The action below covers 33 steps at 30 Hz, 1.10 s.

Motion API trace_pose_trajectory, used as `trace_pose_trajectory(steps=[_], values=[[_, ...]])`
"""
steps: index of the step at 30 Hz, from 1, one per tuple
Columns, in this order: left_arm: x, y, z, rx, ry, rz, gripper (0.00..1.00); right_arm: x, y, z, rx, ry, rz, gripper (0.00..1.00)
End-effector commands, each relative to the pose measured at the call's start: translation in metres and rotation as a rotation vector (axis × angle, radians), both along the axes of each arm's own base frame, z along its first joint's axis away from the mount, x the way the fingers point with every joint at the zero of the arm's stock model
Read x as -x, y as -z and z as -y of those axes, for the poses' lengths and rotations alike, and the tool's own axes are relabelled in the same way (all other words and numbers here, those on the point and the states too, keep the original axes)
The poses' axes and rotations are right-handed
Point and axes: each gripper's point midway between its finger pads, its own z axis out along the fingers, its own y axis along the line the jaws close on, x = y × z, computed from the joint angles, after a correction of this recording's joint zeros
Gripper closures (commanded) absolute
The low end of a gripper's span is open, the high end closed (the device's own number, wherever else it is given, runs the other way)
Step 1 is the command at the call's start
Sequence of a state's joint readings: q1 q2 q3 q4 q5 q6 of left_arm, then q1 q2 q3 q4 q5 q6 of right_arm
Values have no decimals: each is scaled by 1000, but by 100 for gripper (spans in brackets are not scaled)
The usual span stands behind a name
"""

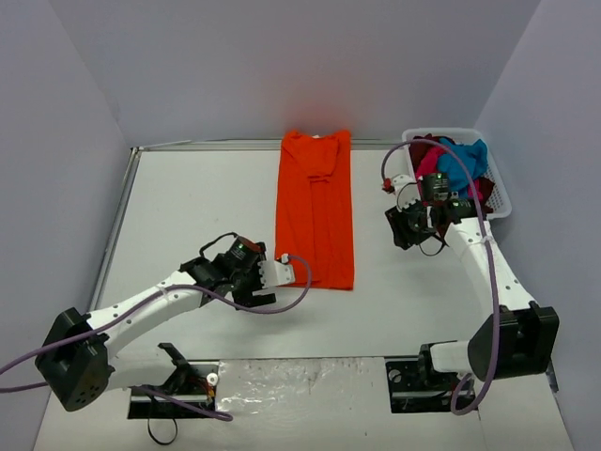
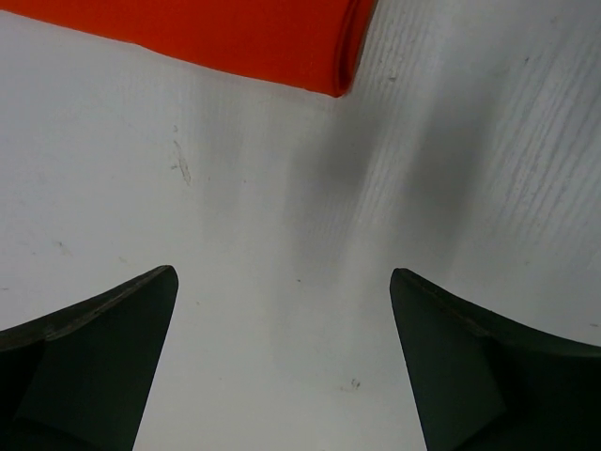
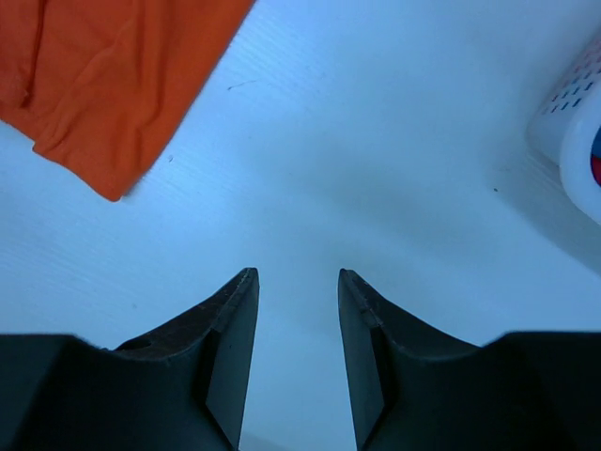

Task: Fold and stack the t-shirts
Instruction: Rotate the tshirt 90 degrees

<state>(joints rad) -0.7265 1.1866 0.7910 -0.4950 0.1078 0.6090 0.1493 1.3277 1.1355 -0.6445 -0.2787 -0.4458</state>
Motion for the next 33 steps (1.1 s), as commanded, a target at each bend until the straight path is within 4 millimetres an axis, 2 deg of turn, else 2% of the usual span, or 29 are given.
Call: trace_pose_trajectory(steps=[1, 2, 4, 5, 6, 9, 14, 15, 19, 23, 26, 29, 33], values=[[-32, -25, 10, 17, -23, 221, 3, -12, -7, 4, -126, 63, 3, 64], [-27, -18, 12, 16, -13, 216, 3, -11, -2, 7, -142, 73, -13, 65], [-21, -17, 27, 54, 12, 230, 3, -8, 15, 19, -161, 116, -55, 65], [-19, -15, 31, 63, 21, 232, 3, -11, 16, 22, -186, 130, -46, 66], [-12, -8, 35, 65, 41, 226, 2, -6, 25, 23, -212, 143, -64, 66], [-10, -3, 43, 72, 57, 242, 2, -4, 33, 30, -256, 184, -76, 65], [-7, 1, 57, 100, 82, 247, 0, -3, 33, 43, -256, 232, -69, 64], [-8, 2, 58, 98, 80, 247, 7, -2, 33, 41, -277, 229, -74, 64], [-10, 9, 65, 96, 89, 252, 11, -2, 34, 43, -281, 240, -77, 64], [-7, 25, 69, 62, 102, 216, 15, -2, 35, 47, -277, 256, -77, 64], [-7, 31, 69, 52, 103, 207, 16, -2, 34, 49, -272, 262, -71, 64], [-9, 42, 68, 15, 100, 200, 16, -2, 31, 50, -272, 265, -59, 64], [-18, 47, 71, 1, 75, 216, 17, -2, 30, 51, -271, 265, -56, 64]])
